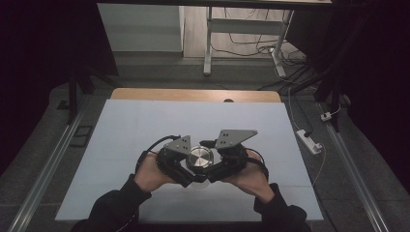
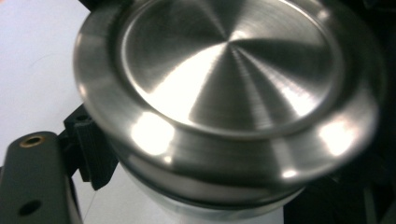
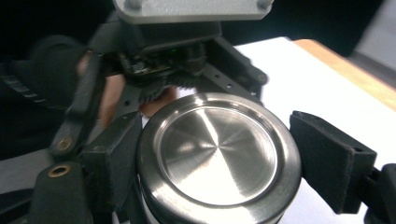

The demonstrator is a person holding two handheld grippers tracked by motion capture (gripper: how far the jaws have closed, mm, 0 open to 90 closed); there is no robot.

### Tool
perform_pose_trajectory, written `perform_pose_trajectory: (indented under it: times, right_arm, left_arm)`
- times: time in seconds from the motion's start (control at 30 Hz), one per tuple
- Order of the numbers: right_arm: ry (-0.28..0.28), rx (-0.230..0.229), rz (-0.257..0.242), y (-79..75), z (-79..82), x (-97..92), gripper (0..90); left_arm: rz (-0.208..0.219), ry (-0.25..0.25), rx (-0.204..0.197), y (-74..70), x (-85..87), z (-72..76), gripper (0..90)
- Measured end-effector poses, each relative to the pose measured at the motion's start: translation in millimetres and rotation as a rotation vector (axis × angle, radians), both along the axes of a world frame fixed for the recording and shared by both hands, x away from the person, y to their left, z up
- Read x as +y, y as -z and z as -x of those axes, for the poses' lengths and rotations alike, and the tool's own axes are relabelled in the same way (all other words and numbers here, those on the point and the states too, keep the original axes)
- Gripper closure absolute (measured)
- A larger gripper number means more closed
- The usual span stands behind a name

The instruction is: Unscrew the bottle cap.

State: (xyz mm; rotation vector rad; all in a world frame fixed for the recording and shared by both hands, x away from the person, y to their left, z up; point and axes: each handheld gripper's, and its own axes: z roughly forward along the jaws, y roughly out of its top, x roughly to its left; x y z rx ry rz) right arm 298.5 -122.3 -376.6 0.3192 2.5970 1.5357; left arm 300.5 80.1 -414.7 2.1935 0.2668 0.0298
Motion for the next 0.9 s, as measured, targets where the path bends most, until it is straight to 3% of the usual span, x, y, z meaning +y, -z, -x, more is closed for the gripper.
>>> perform_pose_trajectory:
  times: [0.03,0.07,0.17,0.2,0.27,0.3,0.33,0.37,0.57,0.67,0.73,0.83,0.9]
  right_arm:
    - [-0.032,0.009,-0.016,0.1,-1.0,-2.3,19.9]
    - [-0.073,0.026,-0.032,0.3,-2.7,-5.0,19.9]
    - [-0.166,0.055,-0.049,0.2,-4.8,-9.0,19.9]
    - [-0.166,0.055,-0.049,0.2,-4.8,-9.0,19.9]
    - [-0.288,0.085,-0.075,1.1,-5.1,-11.7,20.0]
    - [-0.321,0.09,-0.081,1.5,-4.7,-12.0,20.0]
    - [-0.321,0.09,-0.081,1.5,-4.7,-12.0,20.0]
    - [-0.381,0.099,-0.092,2.4,-4.3,-13.2,20.0]
    - [-0.473,0.126,-0.123,4.8,-4.4,-13.5,20.1]
    - [-0.444,0.143,-0.096,4.1,-6.2,-12.3,19.1]
    - [-0.362,0.12,-0.086,1.5,-6.3,-12.5,8.7]
    - [-0.202,0.077,-0.042,-4.7,-7.2,-15.1,7.2]
    - [-0.07,0.022,-0.006,-9.8,-5.1,-16.7,8.6]
  left_arm:
    - [0.016,0.056,0.007,-1.1,-0.2,1.4,15.7]
    - [0.016,0.056,0.007,-1.1,-0.2,1.4,15.7]
    - [0.054,0.175,0.035,0.1,-0.5,3.0,15.7]
    - [0.054,0.175,0.035,0.1,-0.5,3.0,15.7]
    - [0.076,0.265,0.045,1.2,-2.3,6.0,15.7]
    - [0.076,0.265,0.045,1.2,-2.3,6.0,15.7]
    - [0.081,0.302,0.048,1.7,-3.5,7.4,15.7]
    - [0.086,0.342,0.047,2.1,-5.3,9.5,15.7]
    - [0.088,0.39,0.045,2.1,-7.3,12.5,15.7]
    - [0.085,0.368,0.035,2.0,-6.4,11.7,15.7]
    - [0.091,0.319,0.033,2.7,-3.6,8.6,15.7]
    - [0.065,0.146,0.021,1.2,1.7,1.6,15.7]
    - [0.059,0.064,0.023,1.5,4.2,-1.7,15.7]
